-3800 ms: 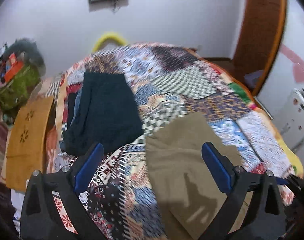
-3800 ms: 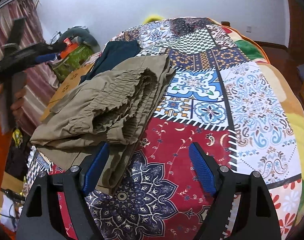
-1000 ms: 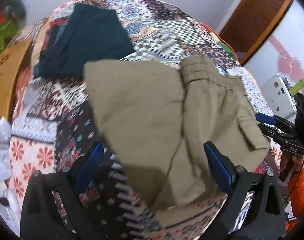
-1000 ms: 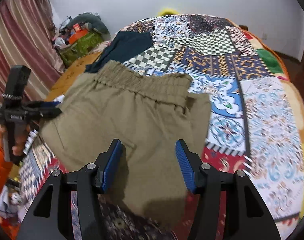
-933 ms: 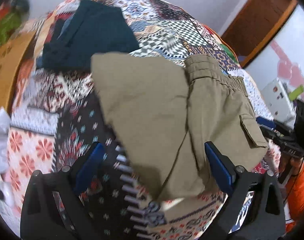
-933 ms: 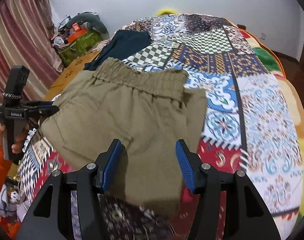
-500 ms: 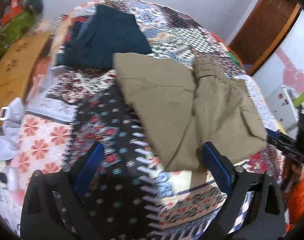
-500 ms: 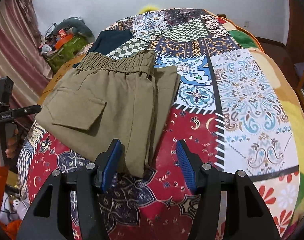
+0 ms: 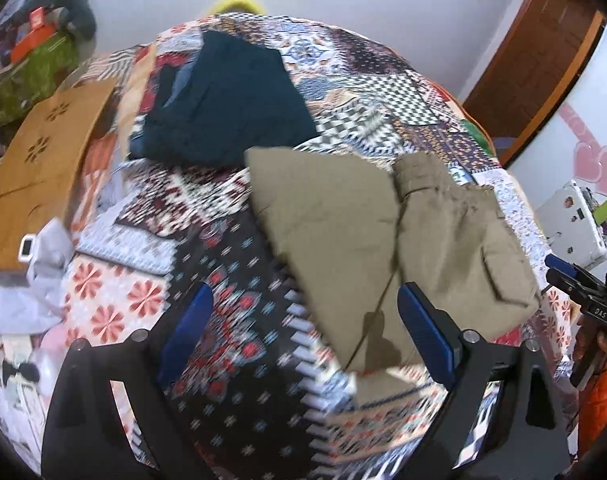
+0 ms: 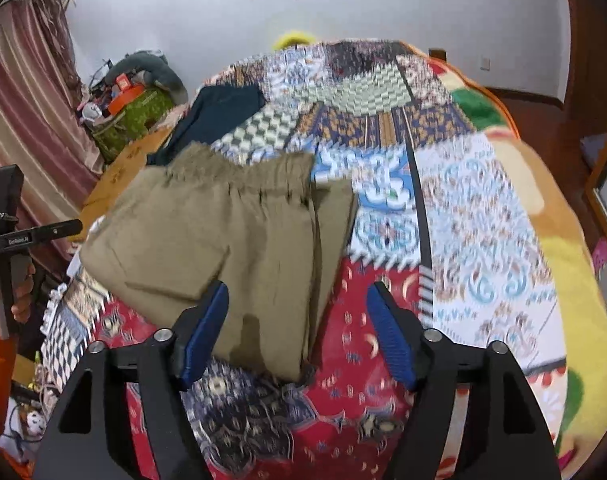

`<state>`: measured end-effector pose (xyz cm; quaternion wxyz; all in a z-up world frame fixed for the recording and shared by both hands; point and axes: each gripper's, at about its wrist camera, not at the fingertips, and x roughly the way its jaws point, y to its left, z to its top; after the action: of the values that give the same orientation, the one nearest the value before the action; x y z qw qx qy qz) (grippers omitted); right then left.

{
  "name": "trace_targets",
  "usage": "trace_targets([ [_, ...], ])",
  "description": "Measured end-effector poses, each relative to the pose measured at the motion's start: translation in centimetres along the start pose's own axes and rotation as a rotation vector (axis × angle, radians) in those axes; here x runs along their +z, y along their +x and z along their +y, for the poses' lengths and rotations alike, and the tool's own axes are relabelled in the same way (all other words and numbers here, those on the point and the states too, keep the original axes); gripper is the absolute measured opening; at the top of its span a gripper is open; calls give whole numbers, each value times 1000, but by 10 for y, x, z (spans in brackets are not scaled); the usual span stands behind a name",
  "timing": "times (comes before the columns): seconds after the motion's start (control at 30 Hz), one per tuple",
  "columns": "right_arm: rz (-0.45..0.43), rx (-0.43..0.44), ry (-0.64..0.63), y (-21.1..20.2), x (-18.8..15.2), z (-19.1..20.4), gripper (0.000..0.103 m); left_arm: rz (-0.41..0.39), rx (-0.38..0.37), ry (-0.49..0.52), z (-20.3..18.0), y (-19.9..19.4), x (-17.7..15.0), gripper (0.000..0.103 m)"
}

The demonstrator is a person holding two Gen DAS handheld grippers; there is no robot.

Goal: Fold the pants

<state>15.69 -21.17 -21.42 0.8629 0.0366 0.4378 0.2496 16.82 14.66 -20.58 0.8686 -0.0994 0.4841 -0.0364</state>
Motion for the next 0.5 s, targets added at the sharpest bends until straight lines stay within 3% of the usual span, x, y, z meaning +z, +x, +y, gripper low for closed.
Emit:
trace_targets([
  [0.2,2,13,15,18,14,-1,73,60,-17,-6,-5,38,18,94],
  [0.37,72,45,57,51,17,-9,73,127,-60,-51,5,68,23,84],
  [0.5,107,100,130,73,19,-22,73,121,-110,-55,6,73,26,75],
])
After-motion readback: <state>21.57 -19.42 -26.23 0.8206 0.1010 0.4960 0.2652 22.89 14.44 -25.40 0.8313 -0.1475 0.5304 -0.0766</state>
